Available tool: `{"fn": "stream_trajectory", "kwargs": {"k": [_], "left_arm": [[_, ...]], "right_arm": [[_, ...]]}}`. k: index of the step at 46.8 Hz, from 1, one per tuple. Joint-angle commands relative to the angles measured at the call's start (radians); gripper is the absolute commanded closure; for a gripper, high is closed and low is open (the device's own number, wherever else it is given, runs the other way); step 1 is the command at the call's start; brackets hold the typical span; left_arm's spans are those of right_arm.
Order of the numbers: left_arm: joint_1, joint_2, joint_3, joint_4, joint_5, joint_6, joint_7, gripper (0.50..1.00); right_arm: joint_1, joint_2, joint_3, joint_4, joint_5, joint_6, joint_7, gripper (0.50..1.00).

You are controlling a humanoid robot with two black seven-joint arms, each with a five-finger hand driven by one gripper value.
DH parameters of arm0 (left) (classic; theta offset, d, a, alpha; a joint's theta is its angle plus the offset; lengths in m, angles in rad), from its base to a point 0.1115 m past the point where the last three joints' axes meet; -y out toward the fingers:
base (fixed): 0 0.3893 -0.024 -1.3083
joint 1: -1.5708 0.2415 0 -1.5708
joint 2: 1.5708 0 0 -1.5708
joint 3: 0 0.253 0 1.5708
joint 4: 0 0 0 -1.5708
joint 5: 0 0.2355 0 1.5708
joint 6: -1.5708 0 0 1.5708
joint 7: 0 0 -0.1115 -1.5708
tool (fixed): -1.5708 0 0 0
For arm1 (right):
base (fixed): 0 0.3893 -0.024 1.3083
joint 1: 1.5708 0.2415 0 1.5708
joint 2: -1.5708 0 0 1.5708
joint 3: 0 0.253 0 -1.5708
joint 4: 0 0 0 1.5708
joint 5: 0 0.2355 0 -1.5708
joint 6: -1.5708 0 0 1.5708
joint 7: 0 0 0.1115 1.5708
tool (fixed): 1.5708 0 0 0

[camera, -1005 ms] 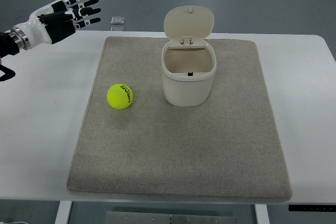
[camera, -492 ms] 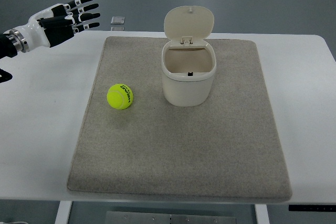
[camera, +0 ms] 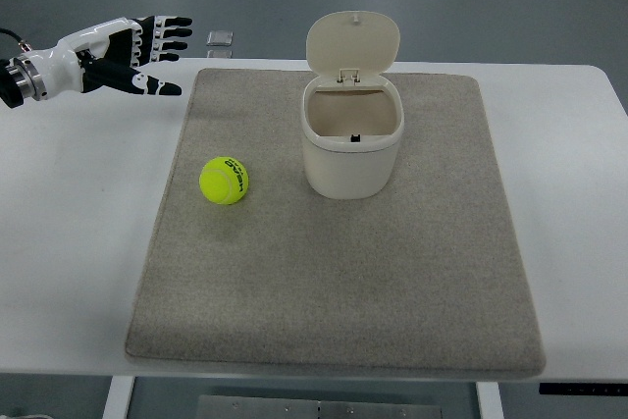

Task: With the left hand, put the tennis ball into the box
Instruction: 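Lower the open left hand down beside the yellow tennis ball, then close the left hand's fingers around the tennis ball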

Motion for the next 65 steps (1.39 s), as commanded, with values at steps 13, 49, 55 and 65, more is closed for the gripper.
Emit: {"fn": "stream_trajectory", "kwargs": {"k": [13, 49, 55, 65], "left_arm": [[0.011, 0.056, 0.008, -0.097, 0.427, 0.101, -0.127, 0.521], [0.021, 0.021, 0.237, -0.284, 0.912, 0.607, -0.193, 0.542], [0.019, 0.019, 0.246, -0.304, 0.913, 0.584, -0.193, 0.557], [0.013, 0.019, 0.264, -0.303, 0.952, 0.576, -0.193, 0.748]], "right_arm": [[0.0, 0.0, 0.0, 0.0, 0.0, 0.0, 0.0, 0.599], [0.0, 0.0, 0.0, 0.0, 0.0, 0.0, 0.0, 0.599], [0.0, 0.0, 0.0, 0.0, 0.0, 0.0, 0.0, 0.599], [0.0, 0.0, 0.0, 0.0, 0.0, 0.0, 0.0, 0.599]]}}
